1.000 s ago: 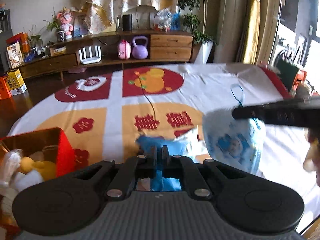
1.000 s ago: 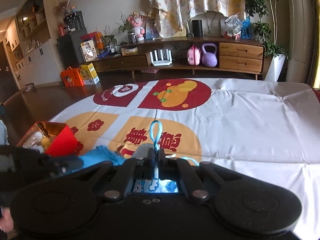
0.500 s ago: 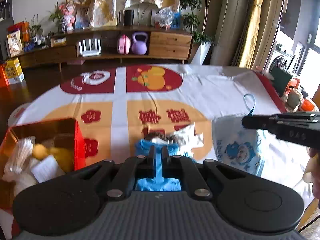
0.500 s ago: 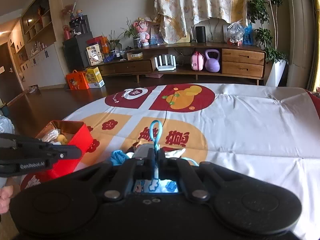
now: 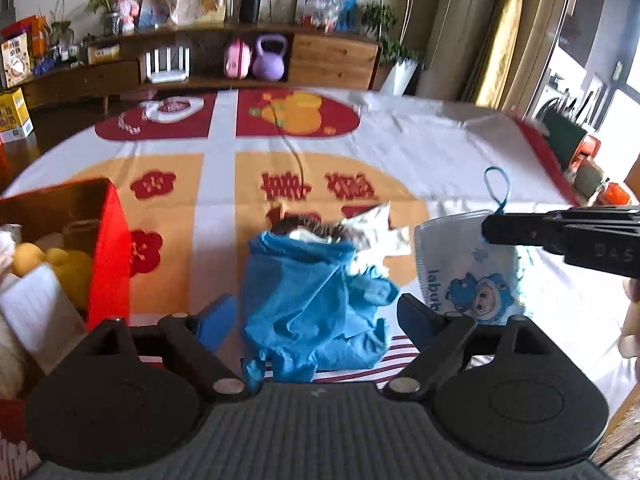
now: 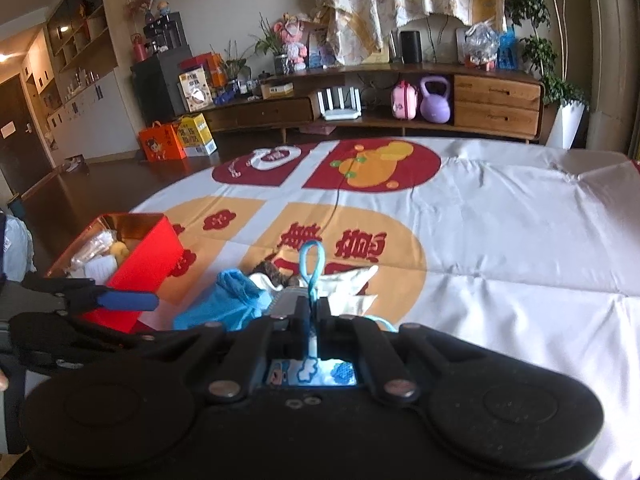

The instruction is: Organize soft objects

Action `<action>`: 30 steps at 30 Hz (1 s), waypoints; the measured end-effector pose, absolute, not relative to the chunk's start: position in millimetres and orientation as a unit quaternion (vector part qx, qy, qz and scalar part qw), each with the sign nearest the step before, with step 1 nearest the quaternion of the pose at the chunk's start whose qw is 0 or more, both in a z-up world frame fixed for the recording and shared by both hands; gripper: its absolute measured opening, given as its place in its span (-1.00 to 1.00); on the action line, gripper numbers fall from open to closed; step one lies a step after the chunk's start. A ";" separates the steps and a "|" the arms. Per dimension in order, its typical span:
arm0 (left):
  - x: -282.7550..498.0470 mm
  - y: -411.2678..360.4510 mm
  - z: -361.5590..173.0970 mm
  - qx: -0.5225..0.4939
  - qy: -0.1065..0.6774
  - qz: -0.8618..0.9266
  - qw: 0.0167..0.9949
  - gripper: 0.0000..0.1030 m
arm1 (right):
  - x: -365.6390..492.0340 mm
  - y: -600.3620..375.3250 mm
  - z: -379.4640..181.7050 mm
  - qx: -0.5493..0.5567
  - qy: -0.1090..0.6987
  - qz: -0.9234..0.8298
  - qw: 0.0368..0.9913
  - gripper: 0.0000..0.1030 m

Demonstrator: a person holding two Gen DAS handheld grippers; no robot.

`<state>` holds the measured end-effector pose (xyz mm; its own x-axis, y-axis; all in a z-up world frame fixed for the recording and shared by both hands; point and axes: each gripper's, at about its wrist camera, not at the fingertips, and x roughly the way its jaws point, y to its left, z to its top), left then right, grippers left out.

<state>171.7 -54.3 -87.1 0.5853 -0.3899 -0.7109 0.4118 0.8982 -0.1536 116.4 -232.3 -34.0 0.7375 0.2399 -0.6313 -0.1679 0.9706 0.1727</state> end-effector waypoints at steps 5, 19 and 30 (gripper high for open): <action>183.9 -63.9 -107.4 0.025 0.414 -0.227 0.881 0.70 | 123.3 -235.6 -45.3 0.055 0.356 0.106 0.927 -0.96; 184.5 -78.8 -116.7 0.086 0.424 -0.204 0.878 -0.41 | 124.2 -236.1 -52.3 0.056 0.363 0.105 0.924 -0.96; 169.9 -69.0 -87.8 0.077 0.402 -0.198 0.891 -0.81 | 112.9 -230.8 -39.7 0.055 0.352 0.095 0.929 -0.96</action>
<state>169.9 -69.0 -87.8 0.5986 -0.2907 -0.7464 0.4139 0.9101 -0.0225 112.9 -230.8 -39.7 0.7334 0.2157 -0.6447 -0.1383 0.9758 0.1692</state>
